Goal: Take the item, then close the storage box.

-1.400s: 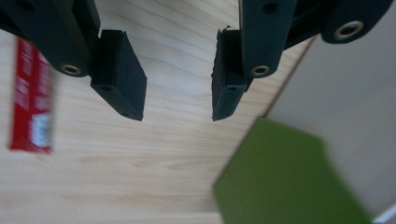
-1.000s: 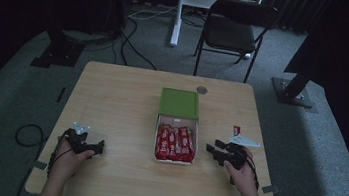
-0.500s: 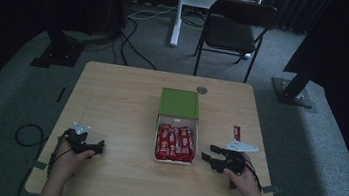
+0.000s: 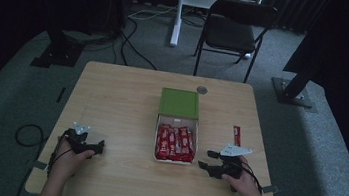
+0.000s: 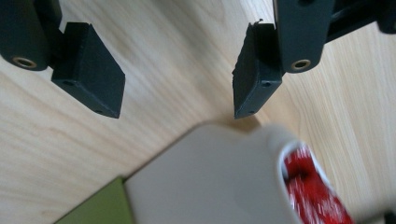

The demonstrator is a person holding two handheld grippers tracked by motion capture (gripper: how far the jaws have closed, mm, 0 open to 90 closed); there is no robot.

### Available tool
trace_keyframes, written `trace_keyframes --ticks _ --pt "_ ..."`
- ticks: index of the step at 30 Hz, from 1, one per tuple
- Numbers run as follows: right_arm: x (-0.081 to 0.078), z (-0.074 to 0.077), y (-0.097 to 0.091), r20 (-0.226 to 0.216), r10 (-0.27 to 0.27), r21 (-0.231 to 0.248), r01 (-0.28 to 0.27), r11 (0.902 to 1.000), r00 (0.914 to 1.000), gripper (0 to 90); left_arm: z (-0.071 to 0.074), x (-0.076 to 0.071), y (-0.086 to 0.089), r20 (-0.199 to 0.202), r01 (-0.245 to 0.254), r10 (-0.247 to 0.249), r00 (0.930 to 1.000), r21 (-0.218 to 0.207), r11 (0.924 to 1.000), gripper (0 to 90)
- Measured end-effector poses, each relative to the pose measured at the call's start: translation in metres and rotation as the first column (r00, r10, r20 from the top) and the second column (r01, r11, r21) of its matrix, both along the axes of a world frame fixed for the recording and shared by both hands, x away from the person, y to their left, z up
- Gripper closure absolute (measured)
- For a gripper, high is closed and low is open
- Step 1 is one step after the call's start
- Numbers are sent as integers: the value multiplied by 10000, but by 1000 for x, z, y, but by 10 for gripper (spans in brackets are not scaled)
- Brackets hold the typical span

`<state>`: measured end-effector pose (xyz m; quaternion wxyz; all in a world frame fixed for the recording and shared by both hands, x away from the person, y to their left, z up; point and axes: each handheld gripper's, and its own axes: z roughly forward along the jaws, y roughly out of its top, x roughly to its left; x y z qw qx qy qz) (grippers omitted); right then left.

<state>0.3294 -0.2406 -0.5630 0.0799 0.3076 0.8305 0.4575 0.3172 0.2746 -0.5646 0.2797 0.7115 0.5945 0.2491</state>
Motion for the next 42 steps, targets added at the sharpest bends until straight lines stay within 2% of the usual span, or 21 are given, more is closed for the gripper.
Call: trace_keyframes --ticks 6,9,17,20,23,25,27,30,33,35,39,42 --pt "-2 -6 3 -54 247 -615 -250 9978 9997 274 0 0 0 0 0 0 10000 0 10000 21" --pt "-2 -6 5 -205 546 -848 -562 9948 9983 238 0 0 0 2 0 0 10000 0 10000 21" --pt "-2 -7 12 160 797 -1464 -765 9863 9967 196 0 0 0 -1 22 -22 10000 -16 10000 21" --pt "-3 -7 14 244 714 -1765 -660 9821 9971 137 0 -1 -2 9 321 -321 9995 -5 9995 22" --pt "-3 -8 17 411 263 -2078 -172 9780 9988 108 1 -2 -4 -15 710 -710 9975 96 9974 26" --pt "-3 -8 17 412 260 -2078 -169 9780 9988 109 4 -3 -9 -82 1142 -1142 9934 41 9934 74" --pt "-3 -8 17 406 249 -2063 -160 9784 9989 109 8 -5 -17 92 1685 -1685 9857 -63 9857 73" --pt "-3 -8 17 406 250 -2066 -160 9783 9989 109 16 -6 -26 359 2119 -2119 9766 38 9773 73" --pt "-4 -8 17 403 199 -2062 -112 9784 9990 109 22 -7 -35 458 2512 -2511 9669 48 9679 73" --pt "-4 -7 16 307 110 -1881 -50 9821 9995 109 25 -7 -39 528 2713 -2712 9611 48 9625 73" --pt "-5 -6 12 249 -10 -1781 54 9840 9997 109 30 -10 -50 885 3242 -3249 9416 220 9457 73" --pt "-5 -3 10 330 -71 -1677 126 9858 9994 109 33 -11 -57 1154 3479 -3470 9307 134 9375 73"
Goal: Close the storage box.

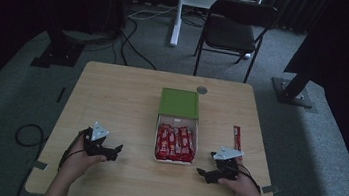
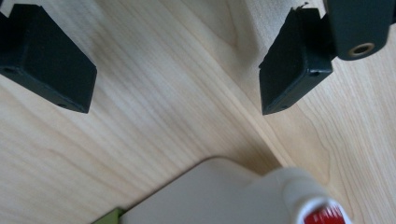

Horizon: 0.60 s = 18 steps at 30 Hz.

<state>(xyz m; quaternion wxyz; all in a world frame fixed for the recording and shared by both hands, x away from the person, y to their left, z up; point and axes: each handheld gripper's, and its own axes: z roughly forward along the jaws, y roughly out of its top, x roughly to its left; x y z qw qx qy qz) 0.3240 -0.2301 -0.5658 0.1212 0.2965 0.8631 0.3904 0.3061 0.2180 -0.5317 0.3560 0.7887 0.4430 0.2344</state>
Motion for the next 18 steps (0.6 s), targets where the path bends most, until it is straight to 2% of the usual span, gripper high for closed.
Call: trace_keyframes --ticks 2,9,16,18 --pt "0 5 -1 72 -33 242 31 9997 10000 108 1 0 -4 72 247 -247 9997 95 9997 73" --pt "0 23 1 441 9 1010 -54 9949 9990 109 4 -1 -22 263 1104 -1098 9936 -201 9937 73" --pt "0 41 3 696 -112 1905 -23 9817 9975 109 11 -1 -44 798 2025 -1997 9766 -298 9788 73" --pt "0 45 4 775 -89 2198 -84 9755 9970 109 13 -1 -50 856 2216 -2166 9725 -551 9736 73"
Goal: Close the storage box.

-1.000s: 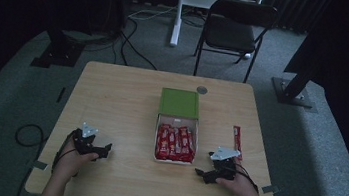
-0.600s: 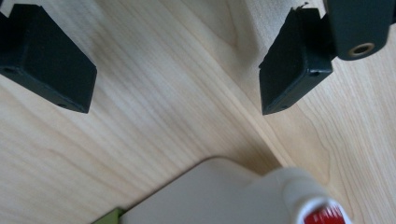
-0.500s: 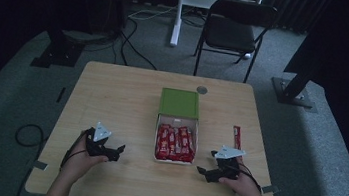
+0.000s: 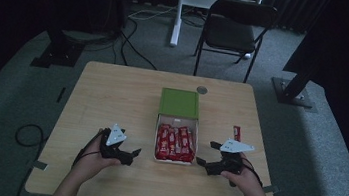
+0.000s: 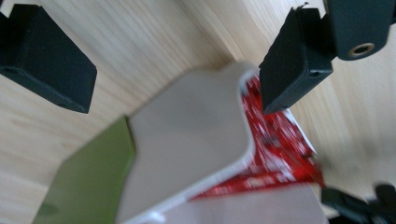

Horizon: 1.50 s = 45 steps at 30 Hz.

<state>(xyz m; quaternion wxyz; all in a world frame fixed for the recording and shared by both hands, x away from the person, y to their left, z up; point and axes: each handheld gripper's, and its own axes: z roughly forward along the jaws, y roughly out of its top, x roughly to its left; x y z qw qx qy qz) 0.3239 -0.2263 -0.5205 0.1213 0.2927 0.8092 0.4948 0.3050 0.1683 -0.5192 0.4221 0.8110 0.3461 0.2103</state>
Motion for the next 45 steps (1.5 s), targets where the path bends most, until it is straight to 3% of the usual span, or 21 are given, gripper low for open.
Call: trace_keyframes --ticks 3,13,20,24,45 --pt "-1 7 2 72 97 532 -100 9985 9999 109 2 0 -6 62 307 -306 9995 -165 9994 73" --pt "6 7 4 45 -64 699 61 9975 10000 109 7 5 -25 350 898 -882 9955 -467 9949 72" --pt "10 2 5 49 -246 553 243 9982 9997 109 7 8 -30 464 804 -772 9959 -719 9942 72" --pt "11 1 5 -15 -252 635 252 9977 9997 108 6 10 -32 666 799 -759 9949 -594 9950 43" --pt "16 1 6 137 -388 631 378 9973 9992 108 2 20 -35 563 532 -484 9972 -864 9948 36"
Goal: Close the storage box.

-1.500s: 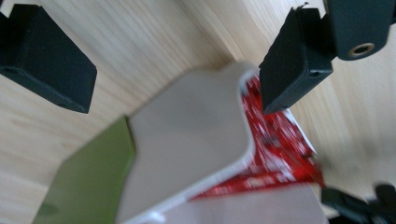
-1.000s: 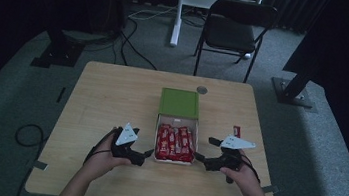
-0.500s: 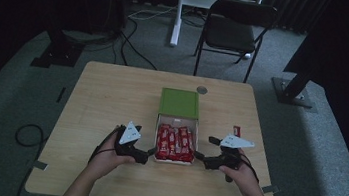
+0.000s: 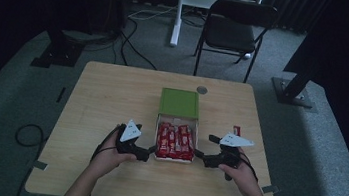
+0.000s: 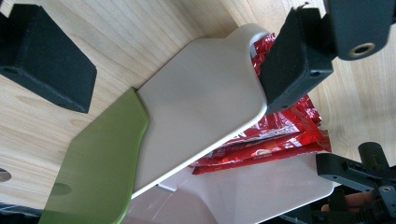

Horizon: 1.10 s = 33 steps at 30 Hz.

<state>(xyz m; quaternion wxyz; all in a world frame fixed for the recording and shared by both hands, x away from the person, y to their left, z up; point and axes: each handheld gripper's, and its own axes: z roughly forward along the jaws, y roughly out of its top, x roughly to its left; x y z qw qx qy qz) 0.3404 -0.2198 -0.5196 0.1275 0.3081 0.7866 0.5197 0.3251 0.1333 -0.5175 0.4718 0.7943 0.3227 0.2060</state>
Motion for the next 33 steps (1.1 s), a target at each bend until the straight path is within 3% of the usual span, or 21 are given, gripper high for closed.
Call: trace_keyframes --ticks 33 --pt "14 2 8 9 -351 -57 351 9994 9994 108 -2 21 4 -230 -308 302 9993 -268 9992 35"
